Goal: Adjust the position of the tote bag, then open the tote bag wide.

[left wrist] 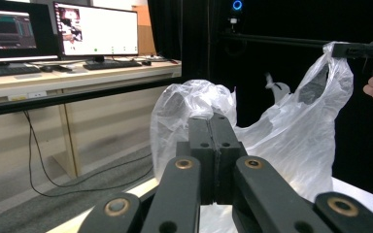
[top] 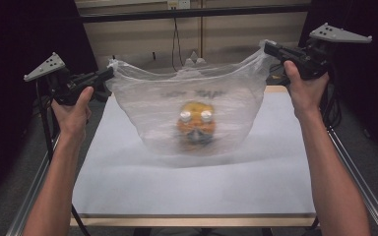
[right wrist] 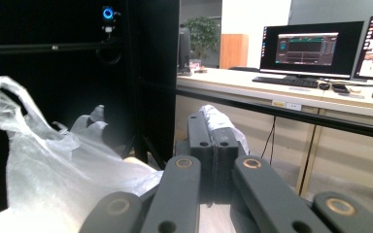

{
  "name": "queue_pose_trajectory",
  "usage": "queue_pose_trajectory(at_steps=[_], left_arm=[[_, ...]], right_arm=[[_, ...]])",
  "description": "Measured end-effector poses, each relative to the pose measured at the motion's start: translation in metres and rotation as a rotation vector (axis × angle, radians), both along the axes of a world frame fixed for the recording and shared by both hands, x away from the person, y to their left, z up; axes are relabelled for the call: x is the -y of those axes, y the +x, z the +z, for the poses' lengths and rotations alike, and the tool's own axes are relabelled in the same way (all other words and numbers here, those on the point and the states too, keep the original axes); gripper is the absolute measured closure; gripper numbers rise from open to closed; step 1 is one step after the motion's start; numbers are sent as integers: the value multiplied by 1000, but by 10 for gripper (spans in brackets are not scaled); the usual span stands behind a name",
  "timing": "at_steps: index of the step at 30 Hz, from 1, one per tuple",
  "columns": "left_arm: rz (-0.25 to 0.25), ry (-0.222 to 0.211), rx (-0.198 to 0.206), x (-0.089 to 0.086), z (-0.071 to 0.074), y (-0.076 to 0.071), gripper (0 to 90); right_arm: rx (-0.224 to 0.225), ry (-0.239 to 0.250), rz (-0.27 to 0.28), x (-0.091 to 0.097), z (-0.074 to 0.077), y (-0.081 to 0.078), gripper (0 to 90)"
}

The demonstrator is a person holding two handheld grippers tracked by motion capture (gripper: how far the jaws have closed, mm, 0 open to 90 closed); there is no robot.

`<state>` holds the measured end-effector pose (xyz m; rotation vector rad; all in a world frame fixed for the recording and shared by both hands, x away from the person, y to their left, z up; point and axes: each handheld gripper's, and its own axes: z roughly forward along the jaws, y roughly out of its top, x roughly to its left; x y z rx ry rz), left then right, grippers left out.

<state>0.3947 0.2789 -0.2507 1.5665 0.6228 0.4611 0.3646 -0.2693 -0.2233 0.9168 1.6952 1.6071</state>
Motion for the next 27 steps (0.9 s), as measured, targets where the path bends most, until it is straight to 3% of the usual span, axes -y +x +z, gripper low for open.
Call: queue_pose_trajectory(at_steps=[3, 9, 17, 20, 22, 27], left_arm=[[6, 4, -14, 4, -4, 2, 900], [18, 25, -36, 8, -13, 5, 900], [22, 27, -62, 1, -29, 8, 900], [9, 26, -51, -1, -35, -1, 900], [29, 51, -68, -1, -40, -5, 900], [4, 47, -74, -4, -57, -8, 900]], right_arm=[[-3, -9, 16, -4, -2, -2, 900], [-43, -75, 34, -9, -16, -4, 900], [-85, -46, 24, 4, -45, -5, 900], [-94, -40, 25, 8, -56, -11, 900], [-104, -38, 25, 11, -63, -15, 900], [-129, -36, 22, 17, -78, -22, 900]])
